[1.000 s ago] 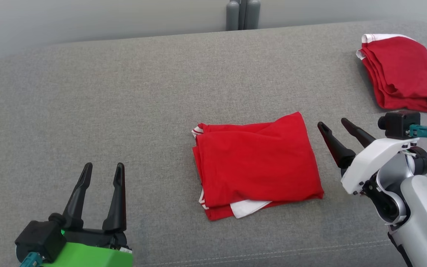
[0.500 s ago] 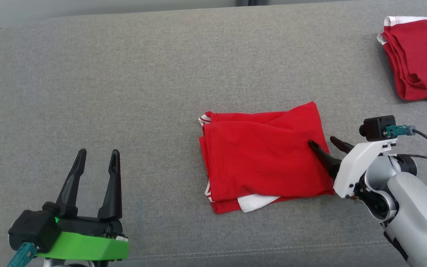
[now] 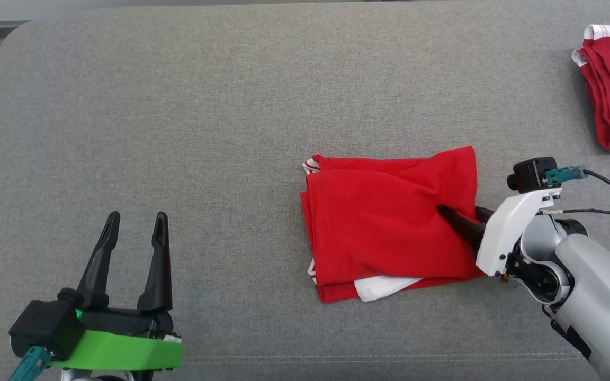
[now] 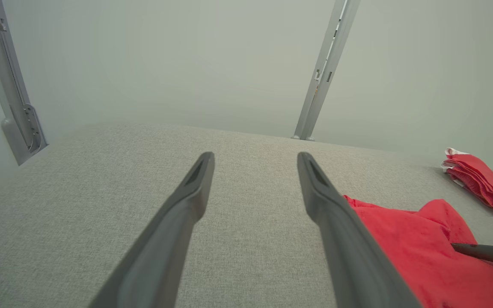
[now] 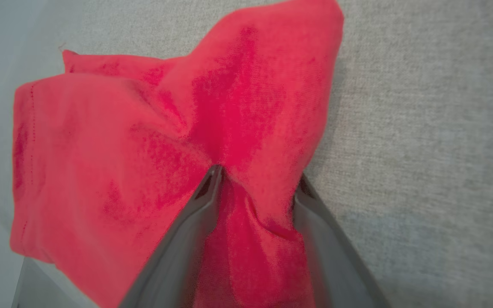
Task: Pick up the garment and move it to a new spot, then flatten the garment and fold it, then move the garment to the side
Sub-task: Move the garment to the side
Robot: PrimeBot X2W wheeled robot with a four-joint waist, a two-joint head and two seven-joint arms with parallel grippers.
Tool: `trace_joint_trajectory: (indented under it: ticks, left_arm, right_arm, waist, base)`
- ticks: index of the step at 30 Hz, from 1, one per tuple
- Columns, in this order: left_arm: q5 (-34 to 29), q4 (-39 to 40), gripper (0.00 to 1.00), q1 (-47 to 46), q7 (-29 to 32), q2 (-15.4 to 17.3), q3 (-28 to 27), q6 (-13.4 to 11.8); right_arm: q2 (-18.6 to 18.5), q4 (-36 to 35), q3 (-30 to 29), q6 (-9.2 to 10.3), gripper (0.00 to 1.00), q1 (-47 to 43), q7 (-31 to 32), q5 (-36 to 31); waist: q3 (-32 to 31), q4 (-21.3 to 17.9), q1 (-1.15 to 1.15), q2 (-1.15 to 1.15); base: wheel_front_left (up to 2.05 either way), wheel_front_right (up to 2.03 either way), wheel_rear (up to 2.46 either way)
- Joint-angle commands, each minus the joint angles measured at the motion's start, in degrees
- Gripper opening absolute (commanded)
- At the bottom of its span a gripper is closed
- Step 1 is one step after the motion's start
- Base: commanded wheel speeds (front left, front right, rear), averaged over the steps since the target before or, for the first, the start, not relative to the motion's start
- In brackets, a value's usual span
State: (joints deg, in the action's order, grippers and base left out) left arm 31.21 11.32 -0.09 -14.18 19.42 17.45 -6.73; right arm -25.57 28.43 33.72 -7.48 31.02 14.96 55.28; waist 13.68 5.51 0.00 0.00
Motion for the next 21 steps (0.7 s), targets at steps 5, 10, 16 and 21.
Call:
trace_joint_trajectory:
  ticks: [5, 10, 16, 21]
  left_arm:
    - [-0.1, -0.2, 1.00, -1.1, -0.3, 0.0, 0.1, 0.1]
    - [-0.6, 0.1, 1.00, -0.8, -0.4, 0.1, 0.2, -0.3]
    - [-0.2, 0.3, 1.00, -0.7, -0.5, 0.3, -0.2, 0.1]
    - [-0.3, 0.5, 1.00, -0.9, -0.4, 0.8, -0.5, 0.1]
  right_arm:
    - [-0.1, 1.2, 3.3, -0.02, 0.00, 2.7, -2.6, 2.0]
    - [-1.9, 2.1, 5.0, -0.02, 0.00, 5.2, -6.1, 3.5]
    - [-3.6, 2.4, 5.7, -0.01, 0.00, 7.5, -8.5, 4.2]
    - [-4.2, 2.7, 6.1, -0.01, 0.00, 9.2, -9.6, 4.6]
  waist:
    - [0.3, 0.5, 0.00, 0.00]
    - [0.0, -0.5, 0.00, 0.00]
    - [-0.7, -5.0, 0.00, 0.00]
    - [-1.3, -10.5, 0.00, 0.00]
  base:
    - [0.00, 0.00, 0.00]
    - [0.00, 0.00, 0.00]
    - [0.00, 0.00, 0.00]
    - [0.00, 0.00, 0.00]
